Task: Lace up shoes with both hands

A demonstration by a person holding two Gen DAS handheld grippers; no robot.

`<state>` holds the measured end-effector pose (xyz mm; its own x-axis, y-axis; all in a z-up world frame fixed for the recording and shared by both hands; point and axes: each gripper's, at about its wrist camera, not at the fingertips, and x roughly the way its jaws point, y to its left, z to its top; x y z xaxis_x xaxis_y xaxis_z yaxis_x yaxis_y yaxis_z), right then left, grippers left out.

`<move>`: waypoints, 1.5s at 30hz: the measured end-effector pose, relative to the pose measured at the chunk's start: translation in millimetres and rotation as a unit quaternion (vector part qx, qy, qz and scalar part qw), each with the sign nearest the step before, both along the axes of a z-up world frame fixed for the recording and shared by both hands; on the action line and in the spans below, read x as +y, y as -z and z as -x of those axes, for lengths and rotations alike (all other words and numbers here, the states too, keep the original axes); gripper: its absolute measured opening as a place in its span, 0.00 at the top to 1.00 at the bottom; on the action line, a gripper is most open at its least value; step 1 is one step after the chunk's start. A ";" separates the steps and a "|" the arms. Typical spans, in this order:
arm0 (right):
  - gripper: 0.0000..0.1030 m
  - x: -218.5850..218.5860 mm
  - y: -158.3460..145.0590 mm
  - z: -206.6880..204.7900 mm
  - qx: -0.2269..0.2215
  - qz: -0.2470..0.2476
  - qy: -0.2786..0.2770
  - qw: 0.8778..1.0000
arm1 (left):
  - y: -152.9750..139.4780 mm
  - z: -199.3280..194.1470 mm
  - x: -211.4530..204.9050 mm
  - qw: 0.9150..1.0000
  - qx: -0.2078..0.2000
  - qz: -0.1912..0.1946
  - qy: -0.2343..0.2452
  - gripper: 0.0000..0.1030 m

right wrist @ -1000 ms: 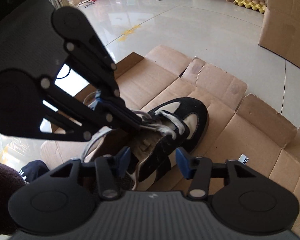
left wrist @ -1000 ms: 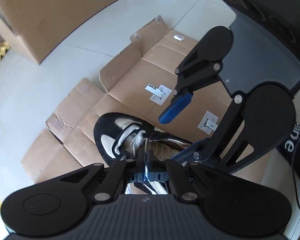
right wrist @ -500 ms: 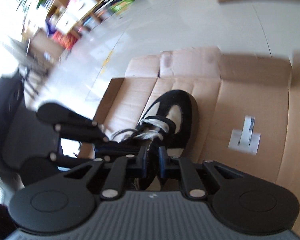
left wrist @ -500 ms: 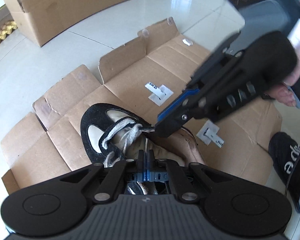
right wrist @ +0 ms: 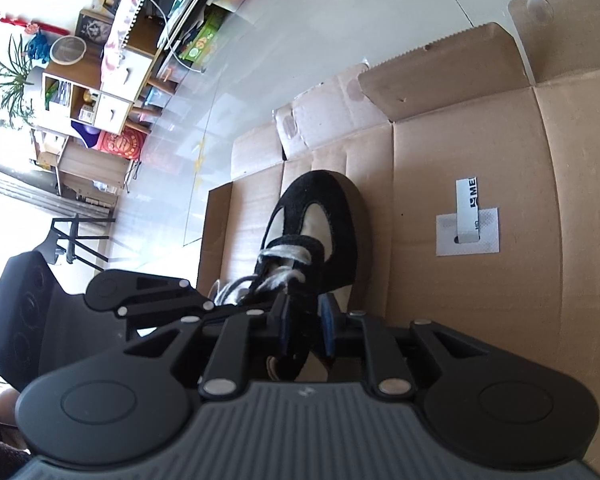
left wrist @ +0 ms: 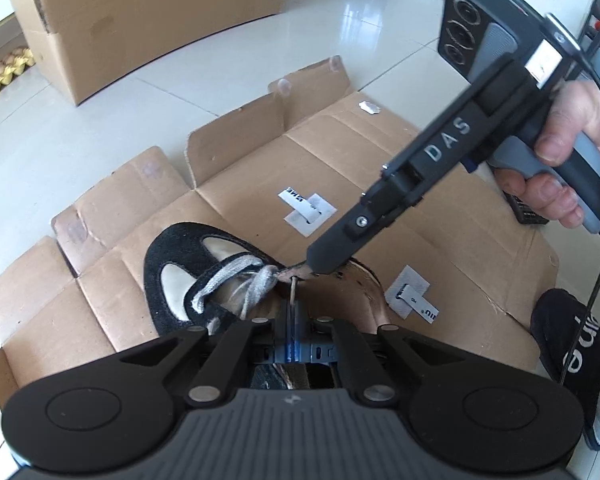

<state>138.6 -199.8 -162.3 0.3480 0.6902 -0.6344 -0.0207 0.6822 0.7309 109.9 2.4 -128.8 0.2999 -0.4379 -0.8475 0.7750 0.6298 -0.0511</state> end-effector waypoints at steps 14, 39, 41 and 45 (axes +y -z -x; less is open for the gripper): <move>0.74 2.2 -3.1 -0.9 -0.001 -0.009 -0.022 1.000 | -1.7 -1.2 -2.7 1.000 -0.010 0.014 0.003 0.99; 0.97 6.3 5.6 -18.5 0.017 -0.039 0.035 0.999 | -3.3 -0.1 -1.8 1.000 -0.004 -0.004 -0.011 0.95; 0.97 6.7 0.3 -17.6 0.007 -0.027 0.034 0.999 | -3.8 0.4 -1.4 1.000 -0.002 -0.006 -0.014 0.93; 0.98 3.5 -14.5 -16.7 -0.032 0.022 0.049 0.998 | -4.2 1.4 -0.7 1.000 -0.001 -0.010 -0.017 0.82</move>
